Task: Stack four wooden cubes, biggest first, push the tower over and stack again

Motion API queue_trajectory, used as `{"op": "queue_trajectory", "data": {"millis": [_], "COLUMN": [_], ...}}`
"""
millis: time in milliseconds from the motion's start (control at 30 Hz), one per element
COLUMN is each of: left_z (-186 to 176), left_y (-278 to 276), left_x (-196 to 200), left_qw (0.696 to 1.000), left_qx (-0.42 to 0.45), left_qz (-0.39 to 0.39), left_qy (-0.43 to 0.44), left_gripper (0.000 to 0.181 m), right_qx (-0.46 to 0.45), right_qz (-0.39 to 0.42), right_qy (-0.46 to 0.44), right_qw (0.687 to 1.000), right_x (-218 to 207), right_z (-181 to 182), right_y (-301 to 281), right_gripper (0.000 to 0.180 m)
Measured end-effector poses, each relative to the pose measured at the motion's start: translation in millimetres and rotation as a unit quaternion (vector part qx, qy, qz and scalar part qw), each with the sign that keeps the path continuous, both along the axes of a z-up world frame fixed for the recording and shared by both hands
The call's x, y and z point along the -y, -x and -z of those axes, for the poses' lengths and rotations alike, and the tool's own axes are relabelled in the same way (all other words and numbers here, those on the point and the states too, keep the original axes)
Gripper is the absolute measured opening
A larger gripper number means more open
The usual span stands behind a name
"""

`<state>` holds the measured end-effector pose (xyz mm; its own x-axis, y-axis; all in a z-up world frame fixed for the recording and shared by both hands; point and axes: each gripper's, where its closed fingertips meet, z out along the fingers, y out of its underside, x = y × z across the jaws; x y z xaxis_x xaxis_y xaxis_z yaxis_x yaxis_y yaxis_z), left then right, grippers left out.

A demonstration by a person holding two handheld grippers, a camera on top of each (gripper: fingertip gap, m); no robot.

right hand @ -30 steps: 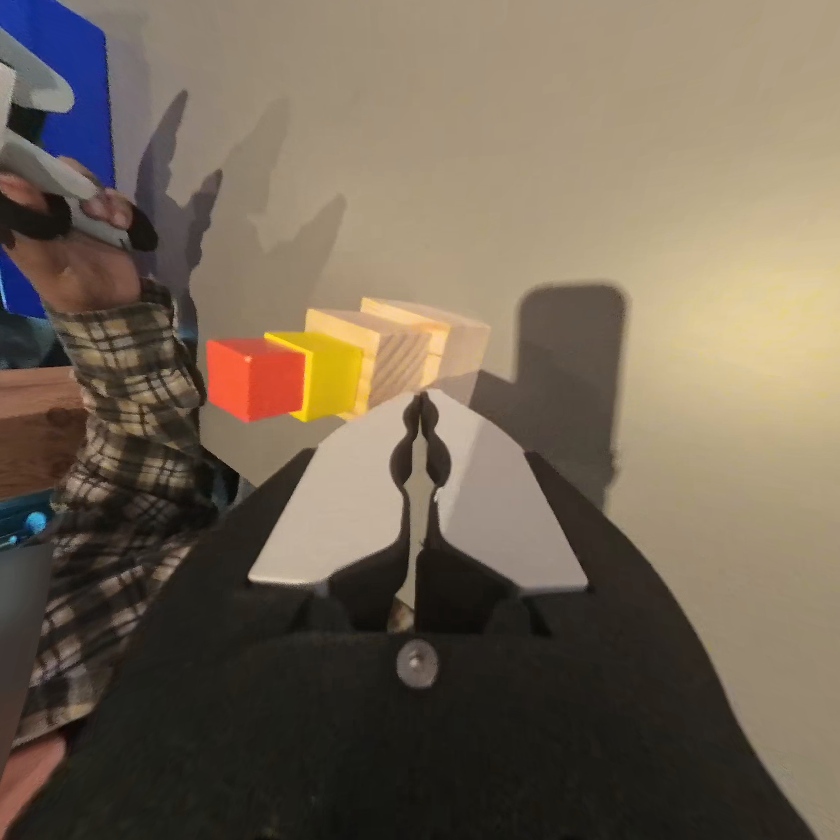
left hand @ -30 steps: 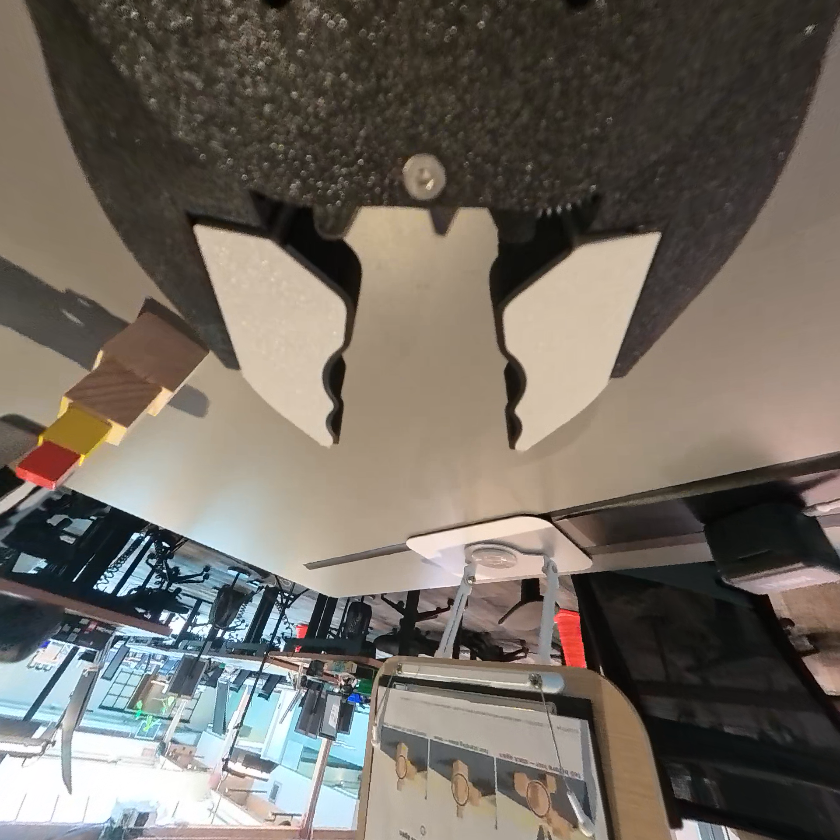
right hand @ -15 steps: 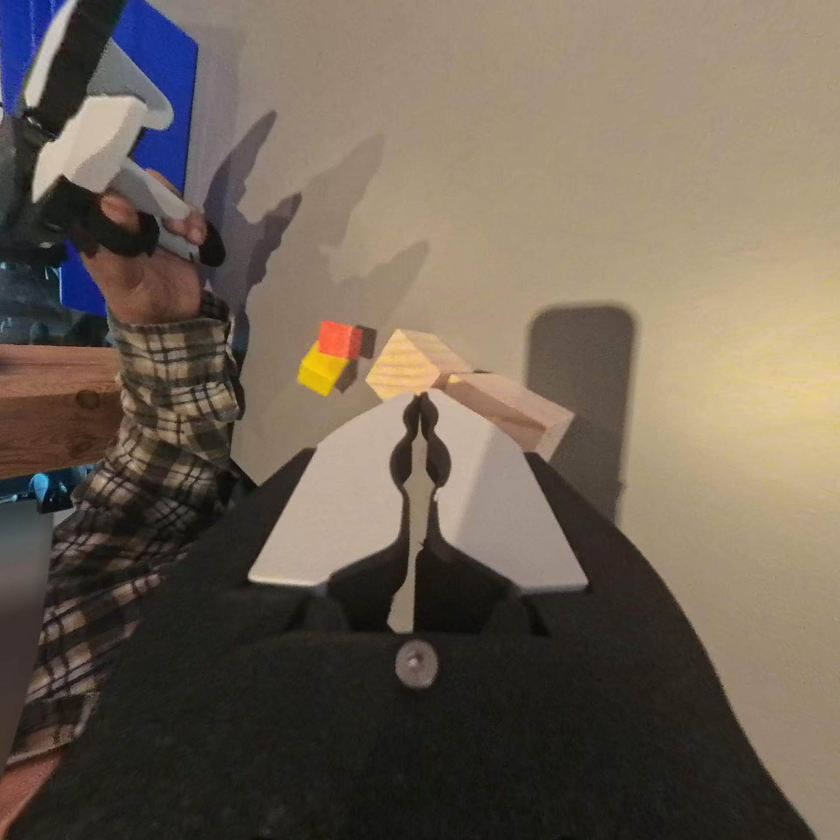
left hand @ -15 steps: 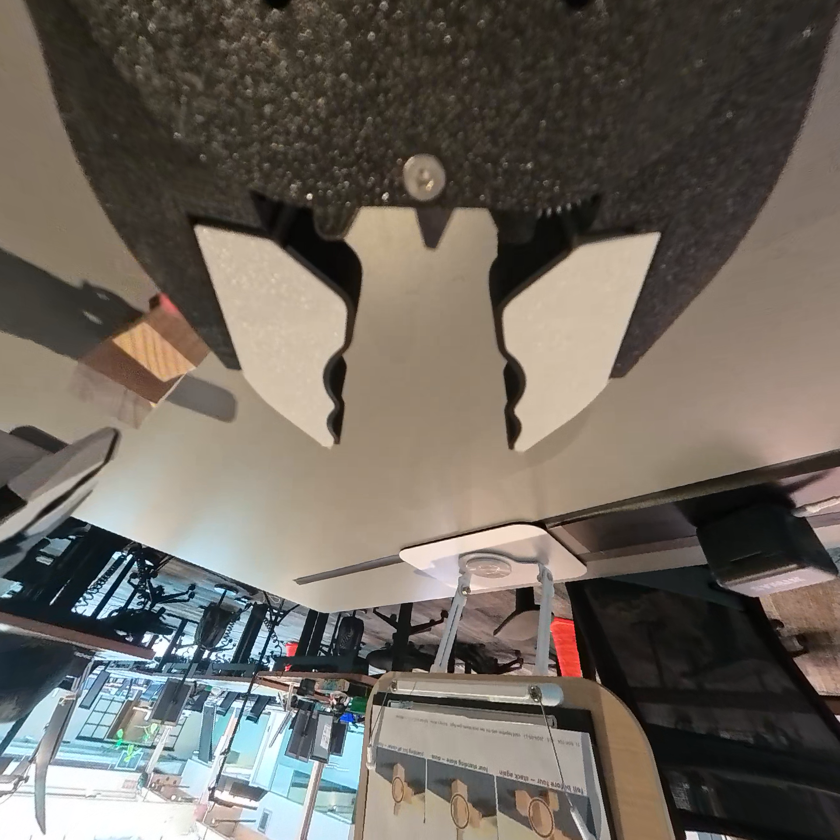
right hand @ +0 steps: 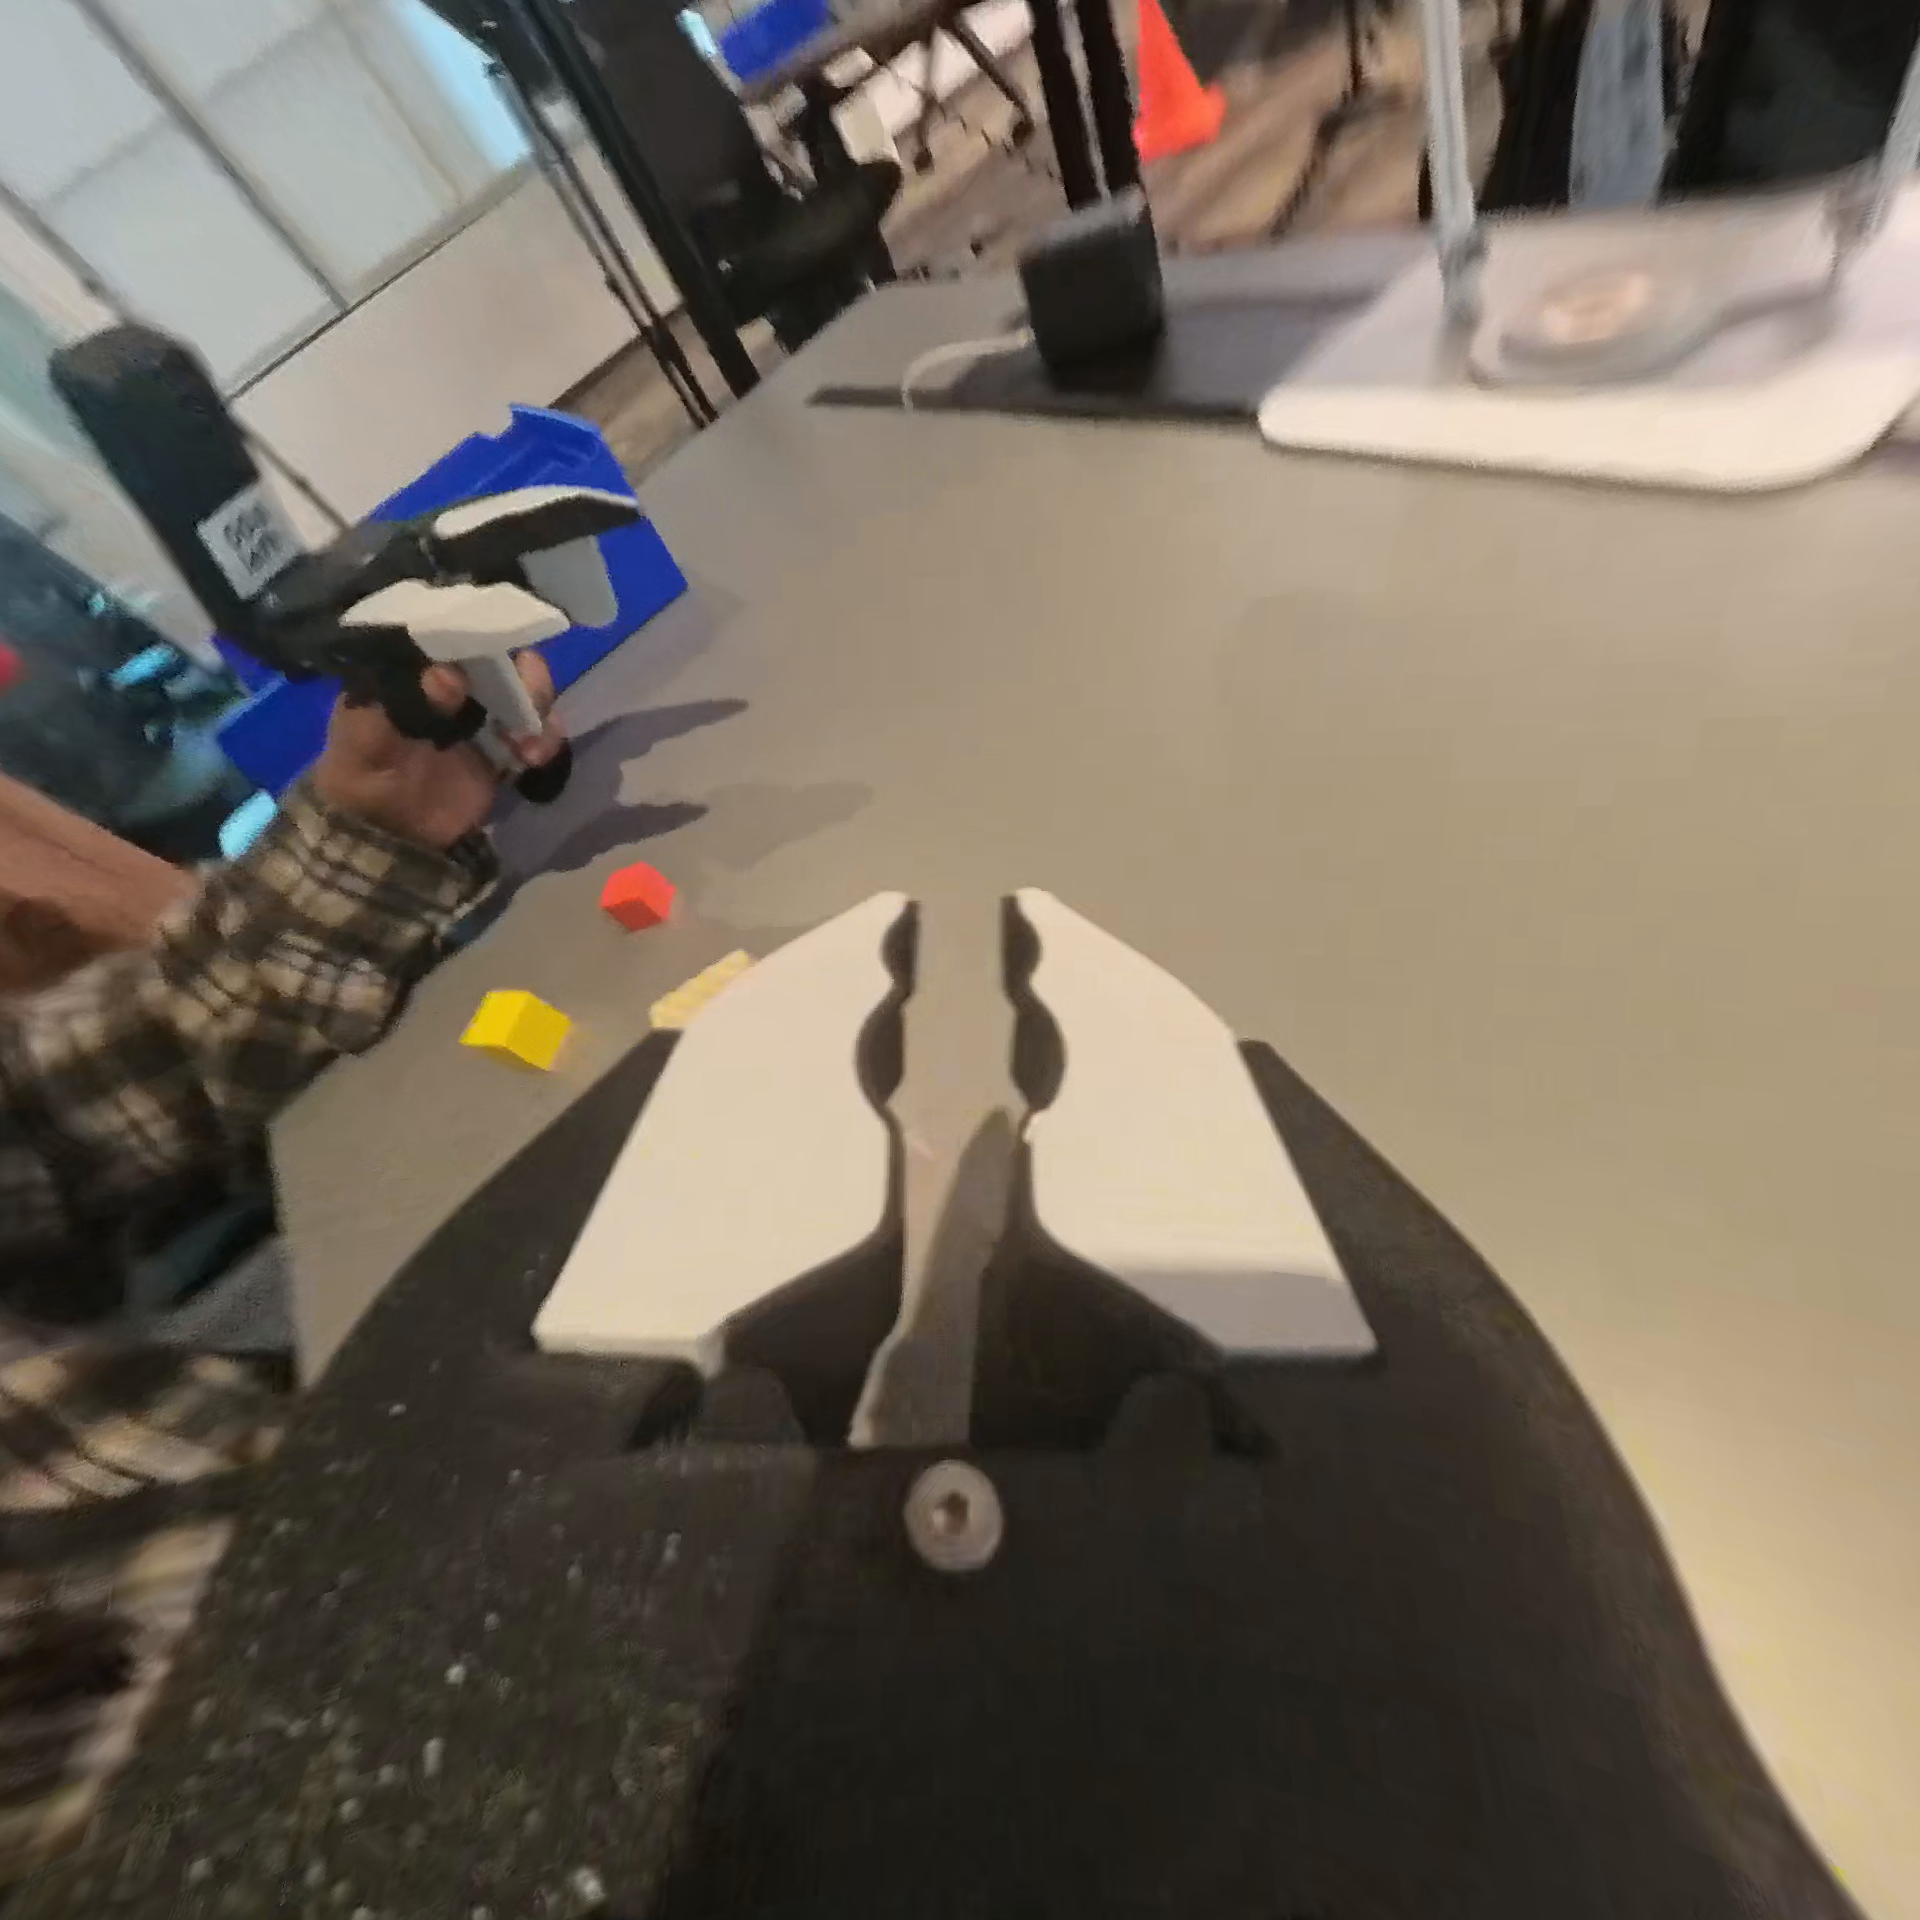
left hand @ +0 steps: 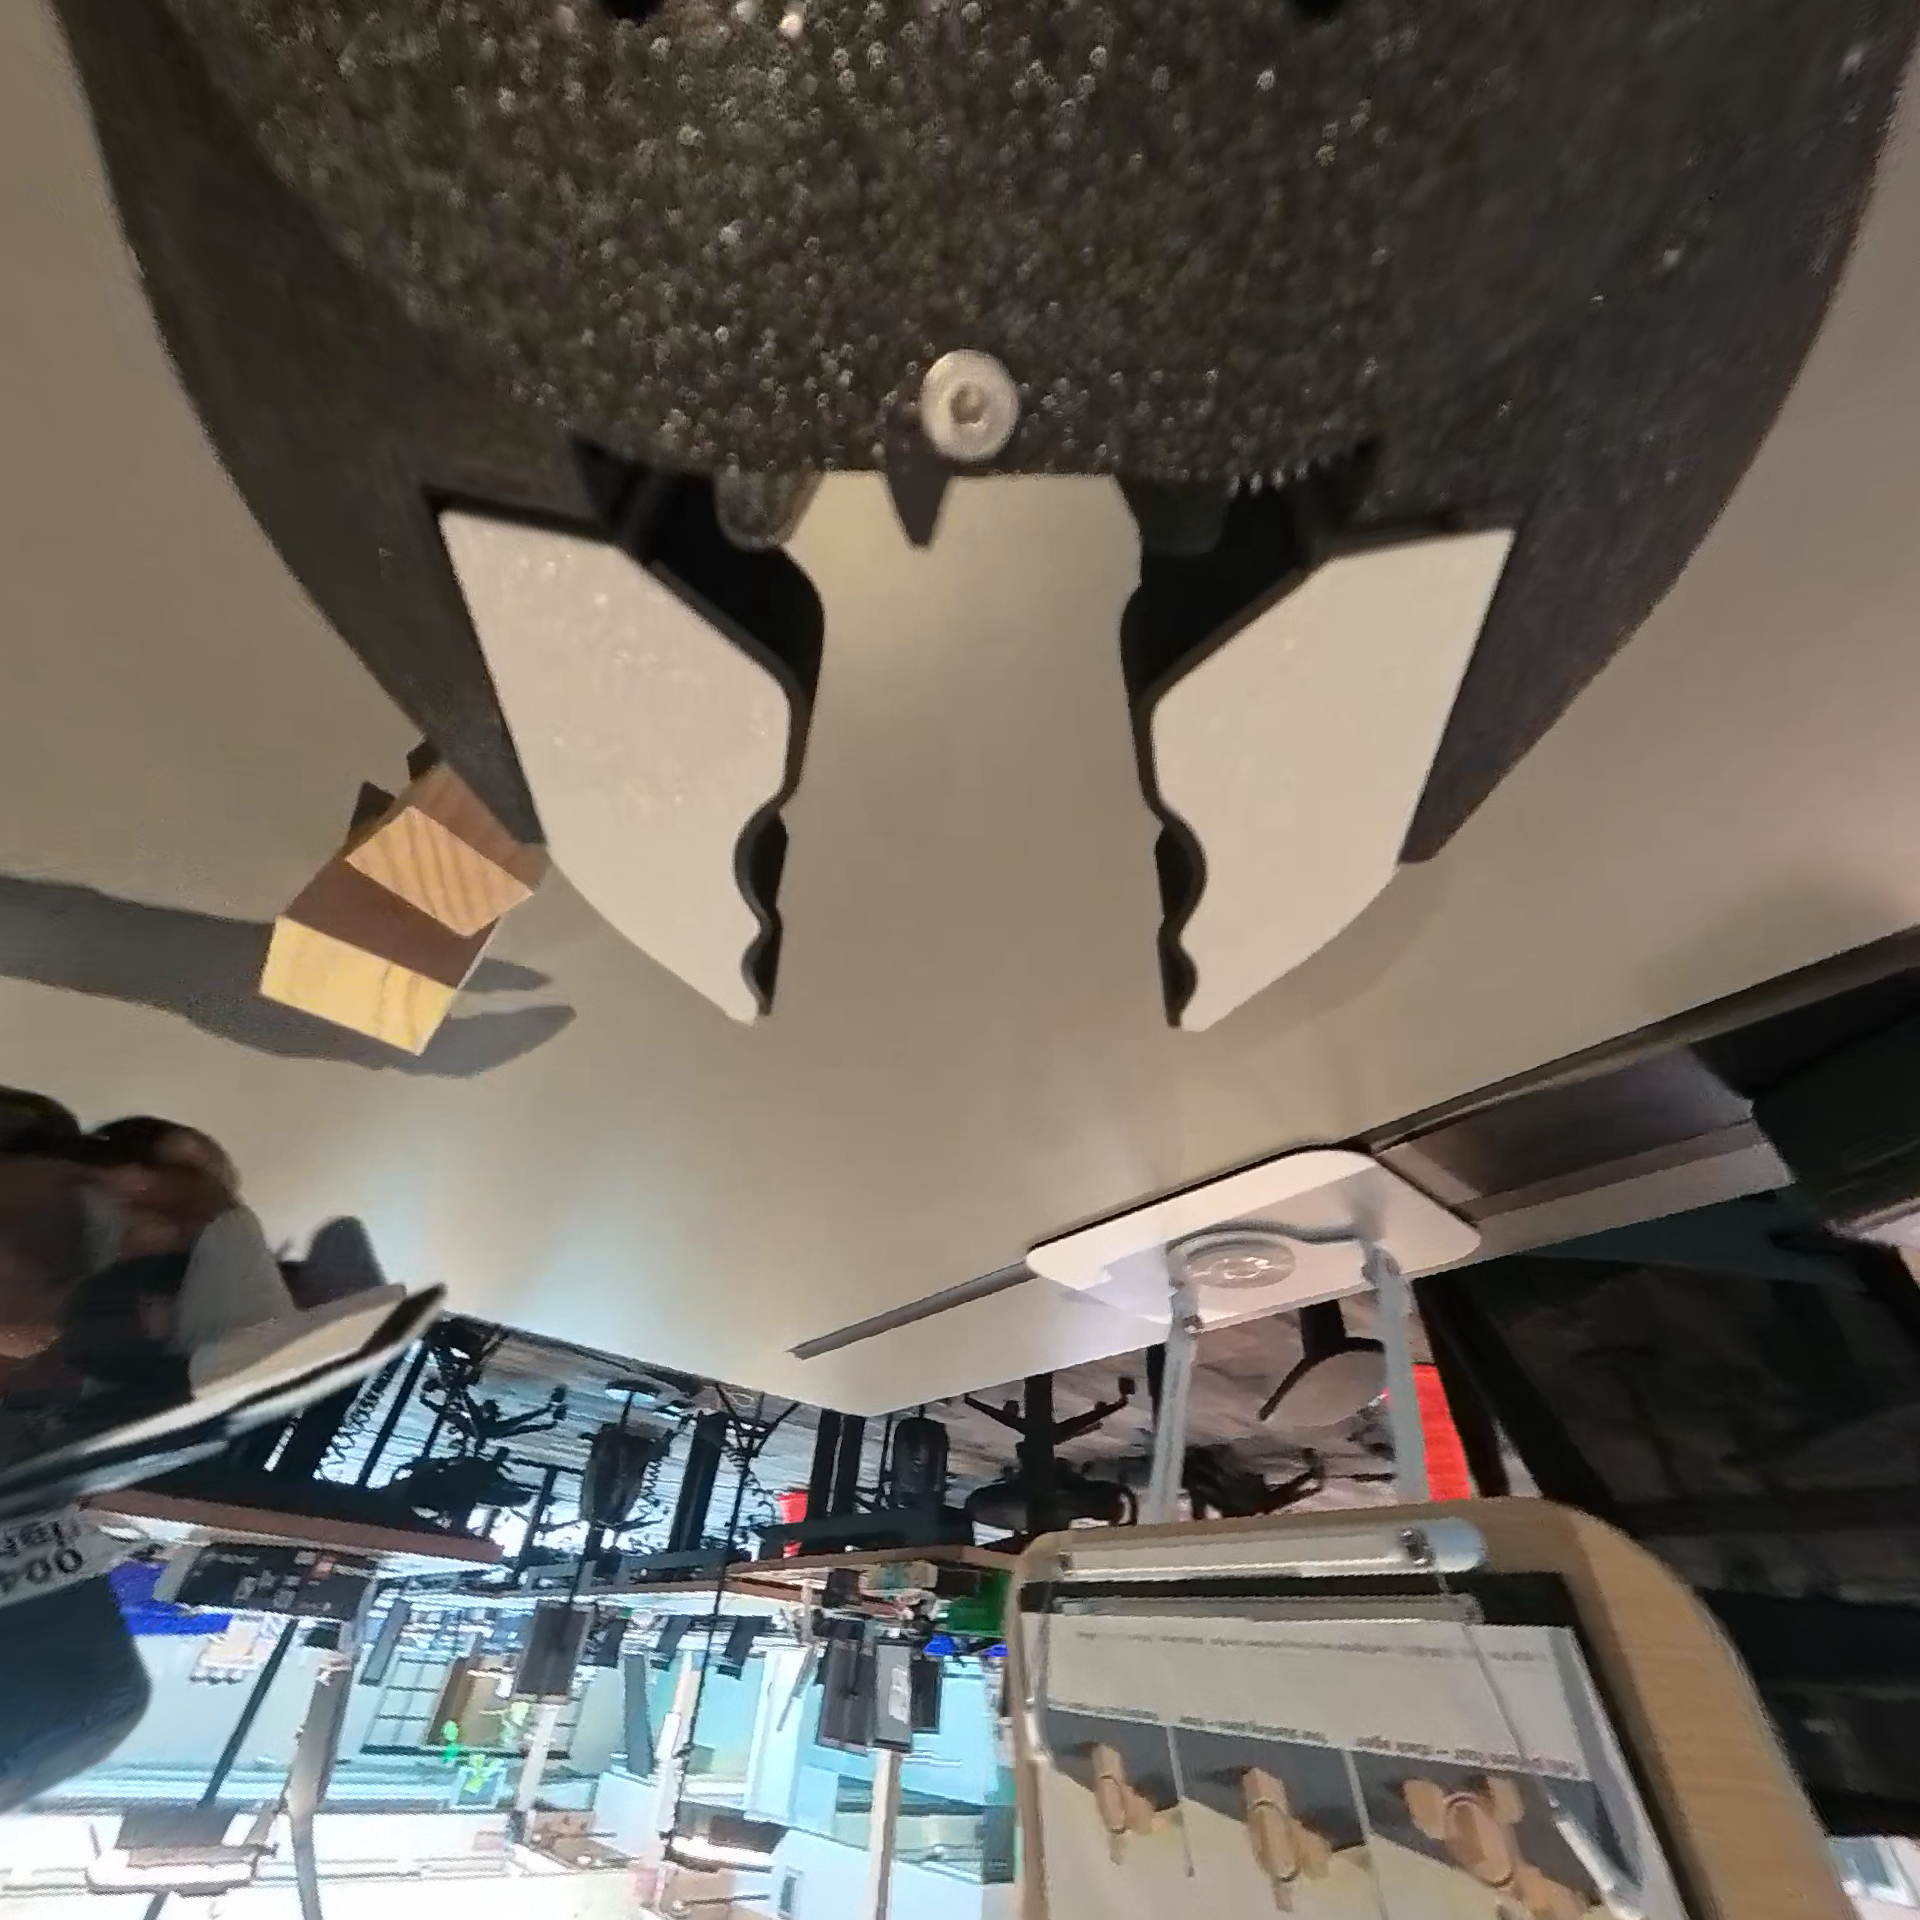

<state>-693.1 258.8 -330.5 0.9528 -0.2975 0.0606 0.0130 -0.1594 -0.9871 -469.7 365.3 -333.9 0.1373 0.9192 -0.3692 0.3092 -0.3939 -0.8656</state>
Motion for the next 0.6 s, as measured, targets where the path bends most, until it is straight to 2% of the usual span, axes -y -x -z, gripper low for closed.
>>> {"op": "queue_trajectory", "data": {"millis": [100,167,233,300,367,500,600], "left_z": [-3,0,5,10,17,18,25], "left_y": [-12,-21,-33,-45,-58,-79,-101], "left_x": [1,2,4,8,14,21,27], "left_qw": [0.999,0.998,0.996,0.991,0.983,0.966,0.929], "left_qx": [-0.022,-0.032,-0.038,-0.044,-0.05,-0.095,-0.172], "left_qz": [0.025,0.051,0.086,0.127,0.168,0.213,0.266], "left_qy": [-0.012,-0.003,0.008,0.025,0.05,0.108,0.19], "left_gripper": [0.073,0.074,0.074,0.075,0.075,0.077,0.077], "right_qx": [-0.045,-0.052,-0.071,-0.08,-0.082,-0.101,-0.108], "right_qz": [-0.063,-0.067,-0.067,-0.063,-0.074,-0.085,-0.088], "right_qy": [-0.116,-0.172,-0.209,-0.237,-0.25,-0.236,-0.224], "right_qw": [0.99,0.981,0.973,0.966,0.962,0.963,0.964], "right_x": [4,-2,-6,-13,-15,-20,-23], "right_z": [-5,-4,-7,-8,-6,0,6], "right_y": [-4,-6,-8,-9,-11,-12,-12], "right_gripper": [0.054,0.088,0.109,0.137,0.144,0.145,0.142]}}
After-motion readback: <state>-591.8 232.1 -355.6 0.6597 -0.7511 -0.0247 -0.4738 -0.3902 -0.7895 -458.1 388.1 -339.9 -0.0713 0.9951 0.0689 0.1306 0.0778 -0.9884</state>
